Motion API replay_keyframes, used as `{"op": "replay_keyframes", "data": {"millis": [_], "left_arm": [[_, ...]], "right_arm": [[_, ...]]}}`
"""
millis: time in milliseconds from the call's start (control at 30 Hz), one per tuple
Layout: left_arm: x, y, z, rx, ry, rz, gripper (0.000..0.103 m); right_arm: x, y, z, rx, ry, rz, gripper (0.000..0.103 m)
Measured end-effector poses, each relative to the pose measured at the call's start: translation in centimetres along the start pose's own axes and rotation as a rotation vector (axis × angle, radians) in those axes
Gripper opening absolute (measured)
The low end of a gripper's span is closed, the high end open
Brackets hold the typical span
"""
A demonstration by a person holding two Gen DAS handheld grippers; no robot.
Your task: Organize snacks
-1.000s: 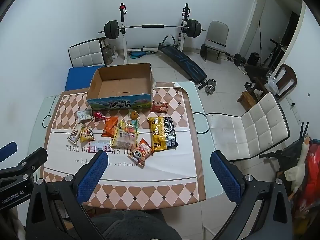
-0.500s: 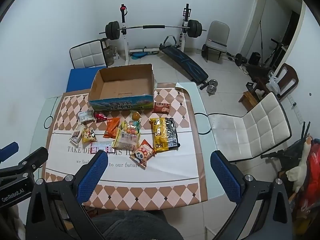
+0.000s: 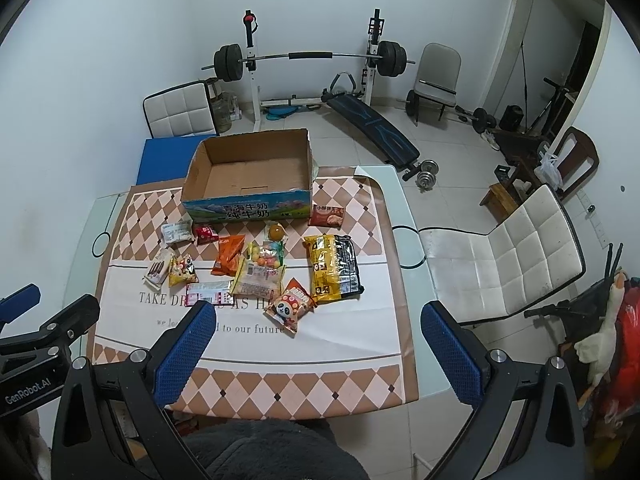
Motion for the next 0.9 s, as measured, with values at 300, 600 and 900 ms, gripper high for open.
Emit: {"op": "replay_keyframes", "data": {"millis": [300,600,900], "left_arm": [[0.0,0.0,-1.8,0.013,0.007,0.006,0.103],[0.0,0.2,-1.8,0.016,0.007,0.001,0.103],[-0.4,0.3,-1.7,0.019,0.008,0.0,0.103]], "right_arm": [[-0.1,-0.1,-0.1,0.005,0.001,0.003,0.103],[-0.5,-0.2,-0.1,0.006,-0.003,0.0,0.103],[-1.5,-0.4,-0.4,0.011,-0.01,-0.006,0.103]]}}
Point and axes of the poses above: each gripper's, at about its wrist camera, not at the fingertips, and z roughly the way its jaws point, x to its right, y to its underside, the point moved 3 cm from there along z, roughly the way its jaws point, and after that the axes turned 2 degrees about -z, right-handed, at the moved point
